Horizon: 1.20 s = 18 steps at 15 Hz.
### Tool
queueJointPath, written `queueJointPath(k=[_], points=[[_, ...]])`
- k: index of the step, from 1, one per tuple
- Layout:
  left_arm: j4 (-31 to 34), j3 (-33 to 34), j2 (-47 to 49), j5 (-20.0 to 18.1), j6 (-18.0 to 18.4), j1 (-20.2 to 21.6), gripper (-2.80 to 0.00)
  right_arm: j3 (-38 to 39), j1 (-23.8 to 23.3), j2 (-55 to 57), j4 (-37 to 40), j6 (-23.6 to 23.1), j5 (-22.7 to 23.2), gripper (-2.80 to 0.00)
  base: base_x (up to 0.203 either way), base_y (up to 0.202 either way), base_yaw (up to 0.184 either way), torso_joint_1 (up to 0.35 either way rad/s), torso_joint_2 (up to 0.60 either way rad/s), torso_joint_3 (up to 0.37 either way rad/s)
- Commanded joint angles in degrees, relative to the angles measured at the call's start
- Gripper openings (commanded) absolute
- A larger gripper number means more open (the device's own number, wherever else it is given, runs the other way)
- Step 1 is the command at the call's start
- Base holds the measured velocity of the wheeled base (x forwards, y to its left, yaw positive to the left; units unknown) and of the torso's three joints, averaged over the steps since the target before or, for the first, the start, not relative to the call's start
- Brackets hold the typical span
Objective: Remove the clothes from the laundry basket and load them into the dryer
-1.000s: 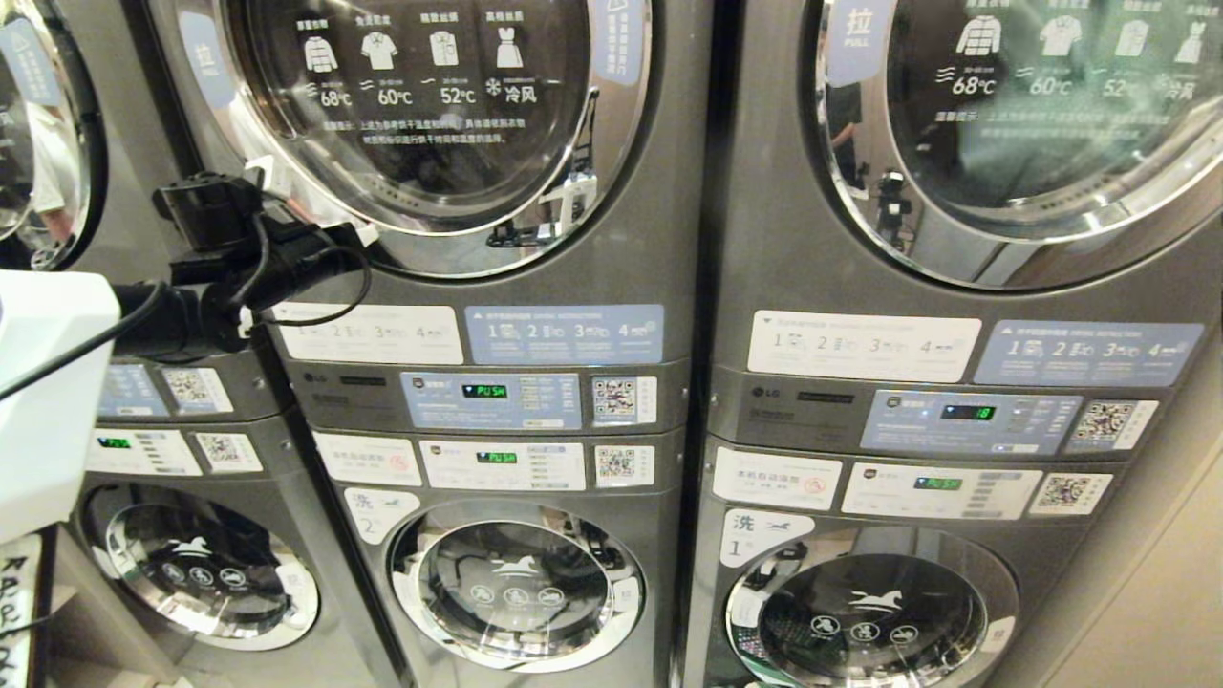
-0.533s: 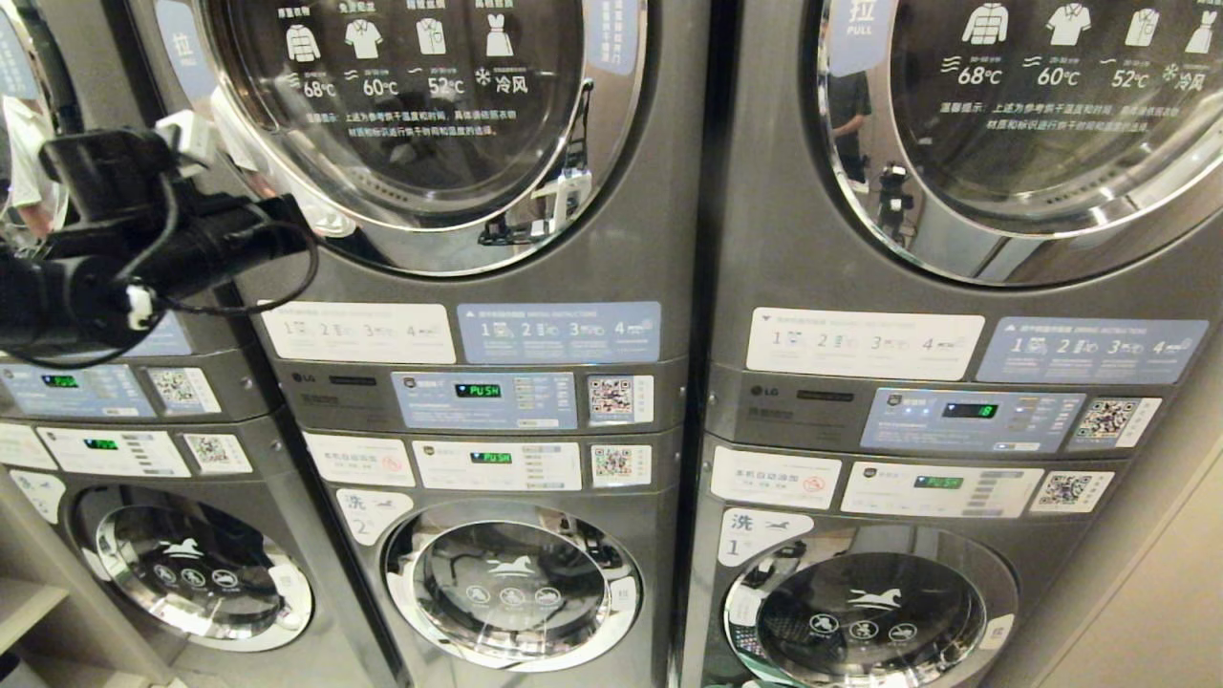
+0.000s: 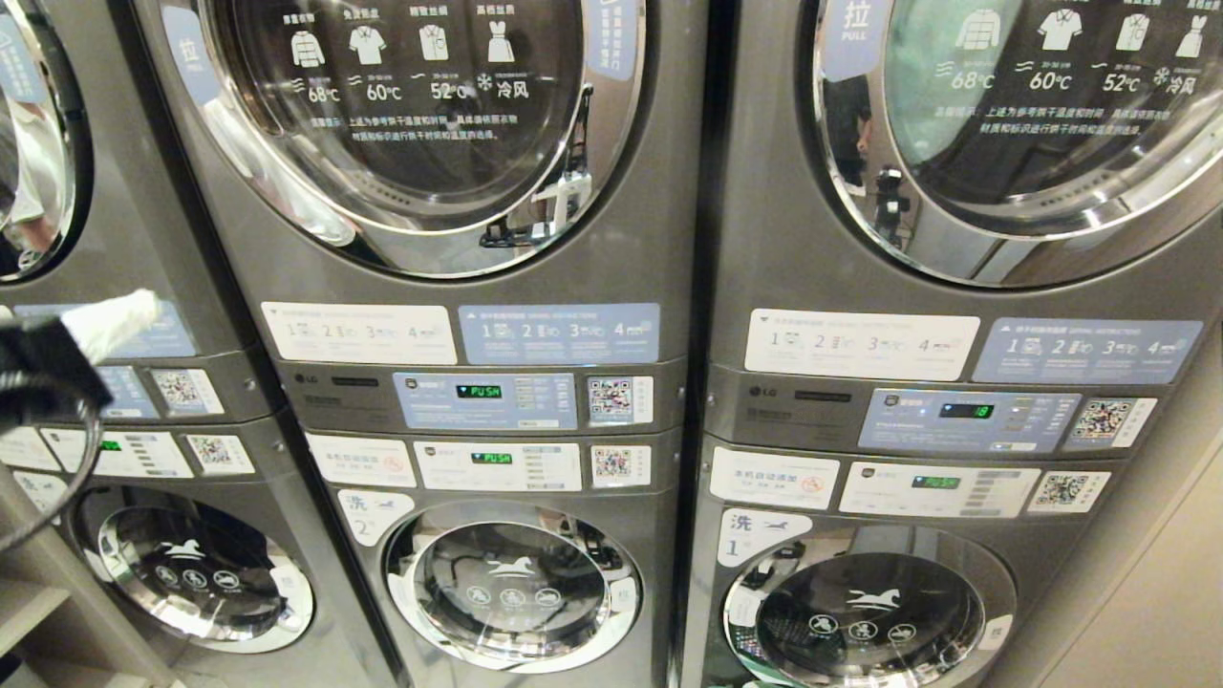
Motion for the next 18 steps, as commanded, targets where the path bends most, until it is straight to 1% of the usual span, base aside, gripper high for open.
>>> queueJointPath(k=[1, 3, 4, 5, 6, 8, 9, 10, 11, 12, 14, 15, 18], points=[[0.4, 12.2, -15.6, 0.0, 1.0, 0.0, -2.8, 0.0, 0.0, 0.0, 0.0, 0.0, 0.0, -2.8, 0.0, 0.0, 0.0, 0.0, 0.0, 0.0], [2.3, 25.0, -22.6, 0.4, 2.7, 0.0, -2.8, 0.0, 0.0, 0.0, 0.0, 0.0, 0.0, -2.8, 0.0, 0.0, 0.0, 0.0, 0.0, 0.0], [3.2, 29.7, -24.9, 1.4, 3.2, 0.2, -2.8, 0.0, 0.0, 0.0, 0.0, 0.0, 0.0, -2.8, 0.0, 0.0, 0.0, 0.0, 0.0, 0.0], [4.5, 34.5, -27.9, 4.0, 3.7, 0.3, -2.8, 0.0, 0.0, 0.0, 0.0, 0.0, 0.0, -2.8, 0.0, 0.0, 0.0, 0.0, 0.0, 0.0], [7.7, 37.6, -31.4, 6.3, 4.2, 0.4, -2.8, 0.0, 0.0, 0.0, 0.0, 0.0, 0.0, -2.8, 0.0, 0.0, 0.0, 0.0, 0.0, 0.0], [17.1, 38.1, -38.9, 7.6, 4.7, 0.3, -2.8, 0.0, 0.0, 0.0, 0.0, 0.1, 0.0, -2.8, 0.0, 0.0, 0.0, 0.0, 0.0, 0.0], [21.0, 37.8, -43.0, 7.8, 4.8, 0.1, -2.8, 0.0, 0.0, 0.0, 0.0, 0.2, 0.0, -2.8, 0.0, 0.0, 0.0, 0.0, 0.0, 0.0], [23.5, 37.5, -46.2, 7.9, 4.8, -0.8, -2.8, 0.0, 0.0, 0.0, 0.0, 0.2, 0.0, -2.8, 0.0, 0.0, 0.0, 0.0, 0.0, 0.0], [24.6, 37.4, -49.5, 8.0, 4.9, -2.6, -2.8, 0.0, 0.0, 0.1, 0.0, 0.2, 0.0, -2.8, 0.0, 0.0, 0.0, 0.0, 0.0, 0.0], [25.1, 37.3, -53.4, 8.0, 5.2, -3.3, -2.8, 0.0, 0.0, 0.0, 0.0, 0.2, 0.0, -2.8, 0.0, 0.0, 0.0, 0.0, 0.0, 0.0], [25.5, 37.3, -61.4, 8.0, 5.5, -3.6, -2.8, 0.0, 0.0, 0.0, 0.0, 0.2, 0.0, -2.8, 0.0, 0.0, 0.0, 0.0, 0.0, 0.0], [25.2, 37.5, -63.5, 8.1, 5.6, -3.7, -2.8, 0.0, 0.0, 0.0, 0.0, 0.2, 0.1, -2.8, 0.0, 0.0, 0.0, 0.0, 0.0, 0.0], [24.2, 37.8, -63.1, 8.2, 5.9, -3.7, -2.8, 0.0, 0.0, 0.0, 0.0, 0.1, 0.1, -2.8, 0.0, 0.0, 0.0, 0.0, 0.0, 0.0]])
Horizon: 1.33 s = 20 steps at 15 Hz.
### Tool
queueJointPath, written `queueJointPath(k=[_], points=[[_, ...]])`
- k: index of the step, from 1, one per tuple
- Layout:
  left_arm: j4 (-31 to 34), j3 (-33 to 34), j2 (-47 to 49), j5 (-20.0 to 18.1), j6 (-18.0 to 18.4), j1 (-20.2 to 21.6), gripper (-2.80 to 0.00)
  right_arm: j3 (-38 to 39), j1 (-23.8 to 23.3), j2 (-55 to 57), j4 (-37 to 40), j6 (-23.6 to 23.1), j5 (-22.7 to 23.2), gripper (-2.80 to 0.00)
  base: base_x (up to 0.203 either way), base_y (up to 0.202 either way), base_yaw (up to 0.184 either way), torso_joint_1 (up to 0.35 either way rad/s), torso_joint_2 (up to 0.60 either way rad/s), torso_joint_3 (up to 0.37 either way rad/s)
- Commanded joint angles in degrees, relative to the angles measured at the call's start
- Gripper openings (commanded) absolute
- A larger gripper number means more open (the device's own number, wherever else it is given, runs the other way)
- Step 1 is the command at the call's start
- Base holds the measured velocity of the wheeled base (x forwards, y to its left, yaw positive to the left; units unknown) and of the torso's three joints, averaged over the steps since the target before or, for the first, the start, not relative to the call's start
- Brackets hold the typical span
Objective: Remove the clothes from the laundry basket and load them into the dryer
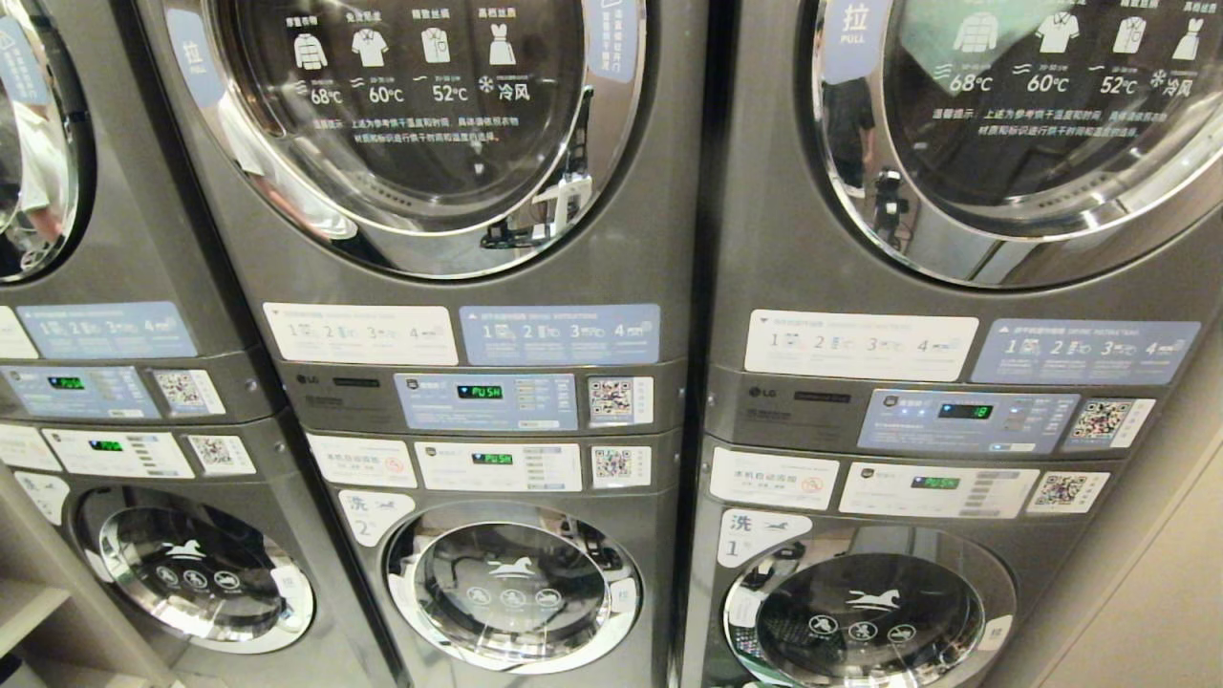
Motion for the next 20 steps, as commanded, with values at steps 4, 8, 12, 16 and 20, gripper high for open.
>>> queueJointPath(k=[4, 8, 12, 16, 20], points=[[0.0, 0.1, -1.4, 0.3, -0.7, 0.0, -2.8, 0.0, 0.0, 0.0, 0.0, -0.6, 0.0, -2.8, 0.0, 0.0, 0.0, 0.0, 0.0, 0.0], [-0.1, 0.1, -1.4, 0.3, -0.8, -0.1, -2.8, 0.0, 0.0, 0.0, 0.0, -0.3, -0.1, -2.8, 0.0, 0.0, 0.0, 0.0, 0.0, 0.0], [-0.1, 0.1, -1.4, 0.3, -0.8, -0.1, -2.8, 0.0, 0.0, 0.0, 0.0, -0.5, -0.1, -2.8, 0.0, 0.0, 0.0, 0.0, 0.0, 0.0], [-0.1, 0.1, -1.4, 0.3, -0.8, -0.1, -2.8, 0.0, 0.0, 0.0, 0.0, -0.1, -0.2, -2.8, 0.0, 0.0, 0.0, 0.0, 0.0, 0.0], [-0.1, 0.1, -1.4, 0.3, -0.8, -0.1, -2.8, 0.0, 0.0, 0.0, 0.2, -2.4, 0.3, -2.8, 0.0, 0.0, 0.0, 0.0, 0.0, 0.0]])
